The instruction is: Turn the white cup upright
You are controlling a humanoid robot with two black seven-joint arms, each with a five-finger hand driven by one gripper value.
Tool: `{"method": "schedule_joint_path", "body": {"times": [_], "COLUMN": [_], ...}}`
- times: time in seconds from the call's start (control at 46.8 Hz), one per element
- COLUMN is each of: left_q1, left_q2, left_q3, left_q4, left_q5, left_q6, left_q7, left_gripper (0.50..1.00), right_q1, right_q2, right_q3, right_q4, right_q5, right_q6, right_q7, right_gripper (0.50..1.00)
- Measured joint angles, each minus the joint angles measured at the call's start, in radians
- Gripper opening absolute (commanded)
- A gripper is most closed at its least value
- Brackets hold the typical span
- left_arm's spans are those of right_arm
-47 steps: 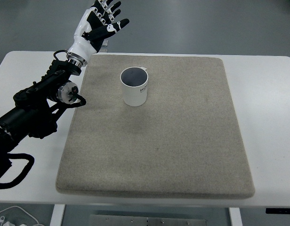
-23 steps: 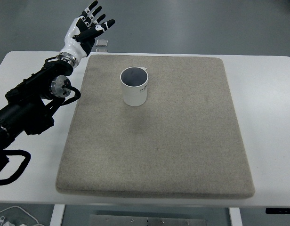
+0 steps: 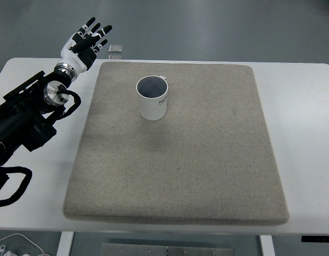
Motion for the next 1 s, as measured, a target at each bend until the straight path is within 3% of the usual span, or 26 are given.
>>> {"method": "schedule_joint_path", "body": {"times": [0.299, 1.004], "left_q1": [0.005, 0.007], "left_q2": [-0.034, -0.103], "left_q3": [-0.105, -0.101], "left_q4": [0.002, 0.045], "left_q5": [-0.022, -0.016], "left_q6": [-0.071, -0.078], "left_q7": [-0.023, -0.025], "left_gripper": [0.996, 0.994], "right_q1": [0.000, 0.001], "right_q2": [0.000, 0.000], "right_q3": [-0.001, 0.002], "right_q4": [0.000, 0.000], "right_q5": [0.000, 0.001], "right_q6": [0.000, -0.001], "right_q7": [0.000, 0.002], "right_gripper": [0.930, 0.930]}}
